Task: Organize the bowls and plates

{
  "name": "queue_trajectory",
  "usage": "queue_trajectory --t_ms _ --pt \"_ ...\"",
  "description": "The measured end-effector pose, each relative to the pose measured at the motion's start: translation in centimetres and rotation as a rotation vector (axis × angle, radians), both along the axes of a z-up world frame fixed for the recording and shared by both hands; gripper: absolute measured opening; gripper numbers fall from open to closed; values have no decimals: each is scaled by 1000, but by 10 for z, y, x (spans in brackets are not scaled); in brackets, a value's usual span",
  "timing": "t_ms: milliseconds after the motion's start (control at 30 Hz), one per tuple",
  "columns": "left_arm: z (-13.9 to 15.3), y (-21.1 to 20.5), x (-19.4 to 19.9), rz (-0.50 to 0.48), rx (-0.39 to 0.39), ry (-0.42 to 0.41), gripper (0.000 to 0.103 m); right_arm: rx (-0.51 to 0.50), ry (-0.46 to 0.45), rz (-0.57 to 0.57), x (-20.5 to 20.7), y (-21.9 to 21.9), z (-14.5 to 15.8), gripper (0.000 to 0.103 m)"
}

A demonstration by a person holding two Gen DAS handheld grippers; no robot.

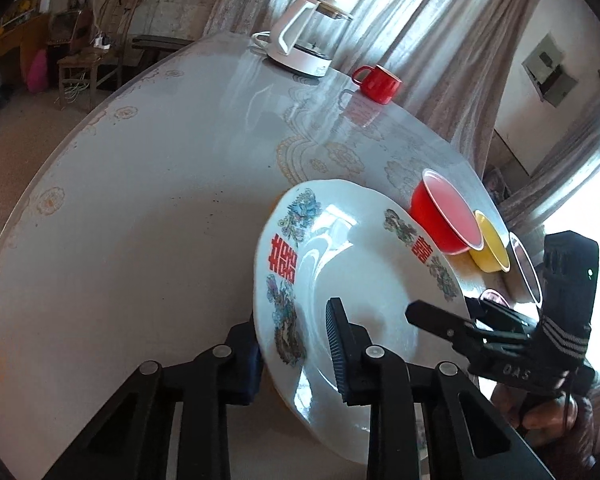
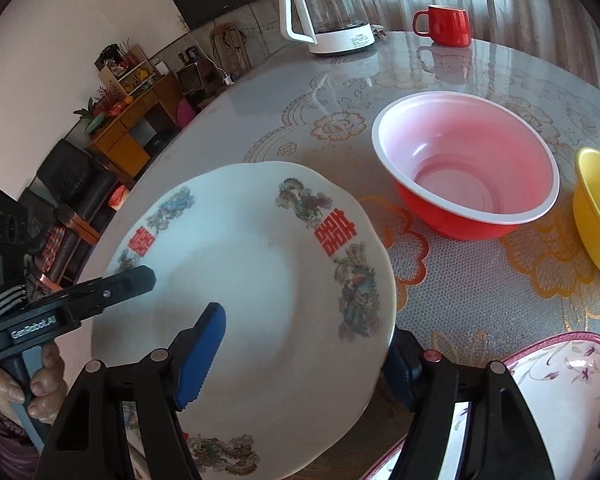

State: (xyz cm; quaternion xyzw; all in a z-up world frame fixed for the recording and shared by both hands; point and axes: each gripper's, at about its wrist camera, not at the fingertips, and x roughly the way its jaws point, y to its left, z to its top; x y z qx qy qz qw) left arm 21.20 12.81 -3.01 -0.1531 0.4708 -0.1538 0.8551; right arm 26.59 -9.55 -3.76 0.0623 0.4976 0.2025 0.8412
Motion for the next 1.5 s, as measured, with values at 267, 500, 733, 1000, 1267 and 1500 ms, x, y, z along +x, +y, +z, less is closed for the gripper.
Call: queue_trajectory --t_ms 267,500,733,1000,1267,1500 --pt "-7 0 11 34 43 35 27 -6 16 7 1 -1 -1 63" --pt "1 -3 -2 46 51 -7 29 11 48 -16 0 -4 -1 63" --pt "-4 7 -4 42 22 2 29 70 51 -20 -8 -11 -1 62" --pt "0 -3 -2 59 49 7 39 14 30 -2 -5 -5 -1 60" --pt "5 1 -12 81 24 44 39 131 65 -21 -15 -21 2 61" --pt "0 -4 -19 117 61 88 40 114 42 -26 -24 -24 7 54"
